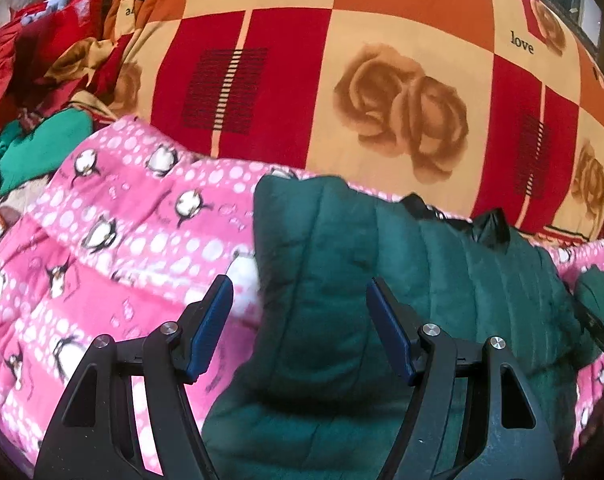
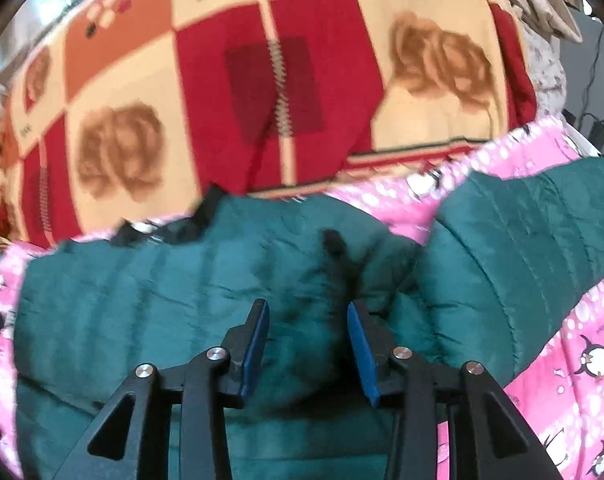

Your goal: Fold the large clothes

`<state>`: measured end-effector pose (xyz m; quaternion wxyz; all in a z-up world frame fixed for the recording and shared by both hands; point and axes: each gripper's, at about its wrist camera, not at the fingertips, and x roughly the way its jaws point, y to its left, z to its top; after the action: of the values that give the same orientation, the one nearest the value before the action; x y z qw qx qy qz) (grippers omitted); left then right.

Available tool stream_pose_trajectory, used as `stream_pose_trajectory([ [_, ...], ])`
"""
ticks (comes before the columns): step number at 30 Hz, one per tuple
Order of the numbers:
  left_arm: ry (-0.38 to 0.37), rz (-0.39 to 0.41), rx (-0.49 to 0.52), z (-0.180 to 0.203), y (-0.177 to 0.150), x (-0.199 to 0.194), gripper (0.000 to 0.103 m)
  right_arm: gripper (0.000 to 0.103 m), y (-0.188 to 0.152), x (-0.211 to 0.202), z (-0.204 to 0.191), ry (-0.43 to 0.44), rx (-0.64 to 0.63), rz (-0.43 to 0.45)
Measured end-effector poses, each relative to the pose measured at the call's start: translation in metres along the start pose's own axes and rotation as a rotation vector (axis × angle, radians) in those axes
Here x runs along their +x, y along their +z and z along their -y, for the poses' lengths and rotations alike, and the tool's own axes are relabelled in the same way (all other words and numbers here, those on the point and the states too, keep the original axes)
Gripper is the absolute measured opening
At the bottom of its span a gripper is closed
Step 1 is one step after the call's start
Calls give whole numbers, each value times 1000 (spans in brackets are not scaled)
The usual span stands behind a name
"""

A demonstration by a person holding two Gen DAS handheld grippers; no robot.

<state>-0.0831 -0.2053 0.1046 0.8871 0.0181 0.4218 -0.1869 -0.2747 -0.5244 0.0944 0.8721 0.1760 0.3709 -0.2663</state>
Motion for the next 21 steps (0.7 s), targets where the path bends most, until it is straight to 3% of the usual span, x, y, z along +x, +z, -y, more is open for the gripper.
stream_pose_trajectory([
  [4, 21, -8, 4, 8, 9, 21, 69, 44, 1, 6, -45, 197, -87, -24],
  [8, 38, -47, 13, 13, 10, 44, 69, 44, -1, 38, -87, 302, -129, -66],
  [11, 52, -61, 23, 13, 5, 56, 70, 48, -4, 57, -109, 277, -164, -65],
  [14, 63, -63, 18, 11, 1, 64, 79, 48, -10, 78, -126, 239, -229, -76],
  [21, 33, -89, -45, 2, -1, 77, 84, 60, -7, 101, -123, 226, -203, -105],
])
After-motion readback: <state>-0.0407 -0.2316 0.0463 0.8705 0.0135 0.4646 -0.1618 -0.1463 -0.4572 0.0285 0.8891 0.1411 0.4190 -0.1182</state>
